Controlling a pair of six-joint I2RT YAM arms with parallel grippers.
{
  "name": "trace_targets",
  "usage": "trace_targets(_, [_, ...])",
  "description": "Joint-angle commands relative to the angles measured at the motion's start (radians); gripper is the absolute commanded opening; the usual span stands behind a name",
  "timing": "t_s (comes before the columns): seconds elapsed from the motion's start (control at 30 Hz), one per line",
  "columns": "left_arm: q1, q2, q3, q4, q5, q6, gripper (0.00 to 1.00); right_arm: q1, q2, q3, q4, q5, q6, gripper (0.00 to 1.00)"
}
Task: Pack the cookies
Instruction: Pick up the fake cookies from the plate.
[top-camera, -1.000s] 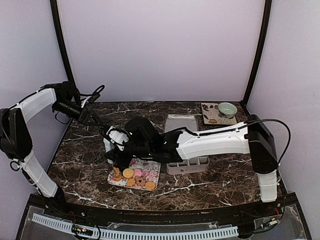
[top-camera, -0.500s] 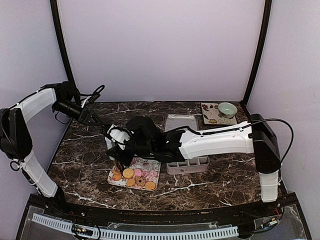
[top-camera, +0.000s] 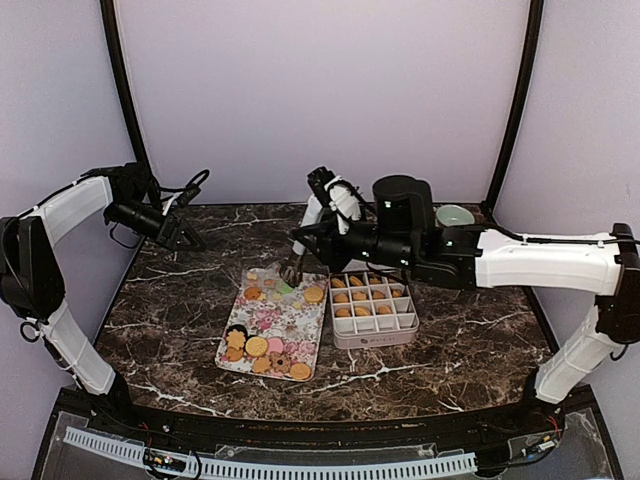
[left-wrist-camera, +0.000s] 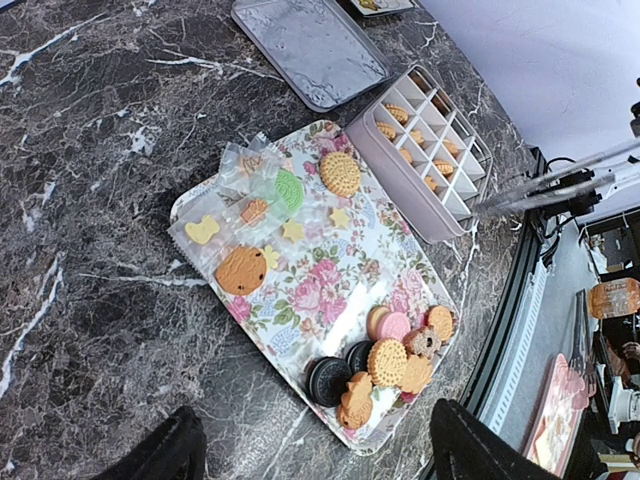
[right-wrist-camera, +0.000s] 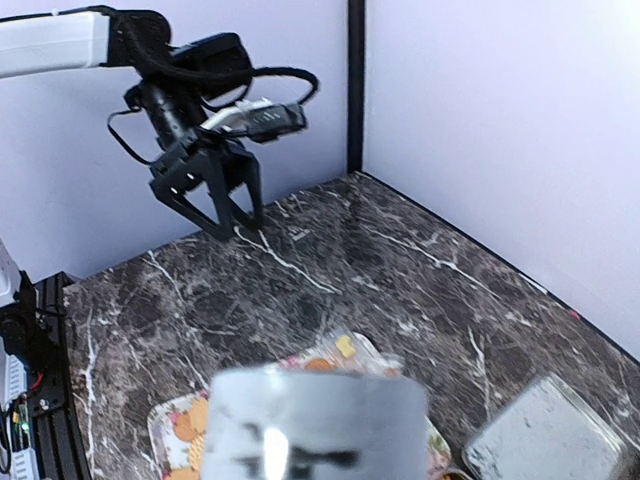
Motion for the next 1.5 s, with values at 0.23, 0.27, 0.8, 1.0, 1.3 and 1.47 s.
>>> trace_targets(0.23, [0.009,-0.027,0.003,-0.026,0.028,0.006,0.8,-0.144,-0.376,-0.343,-0.217,0.264,-0.013,0.0])
trace_targets(0.27, [0.008,-0.024,0.004,-0.026,0.028,0.005,0.8,-0.155,-0.398,-0.36,-0.231,0.269,-0.009,0.0])
trace_targets(0.8, [0.009,-0.019,-0.003,-0.018,0.027,-0.011,0.8,0.001,-0.106,-0.033,-0.005,0.081,-0.009,0.03])
trace_targets(1.0, [0.01,-0.019,-0.005,-0.02,0.007,-0.013,0.86,0.114,0.192,0.217,0.022,-0.006,-0.048,0.13])
trace_targets(1.3, [0.016,-0.038,-0.013,-0.03,0.006,-0.001,0.9,0.174,0.418,0.408,0.017,-0.055,-0.062,0.31])
trace_targets(1.47, [0.015,-0.041,-0.02,-0.03,0.006,0.004,0.9,0.174,0.454,0.431,0.007,-0.064,-0.065,0.35])
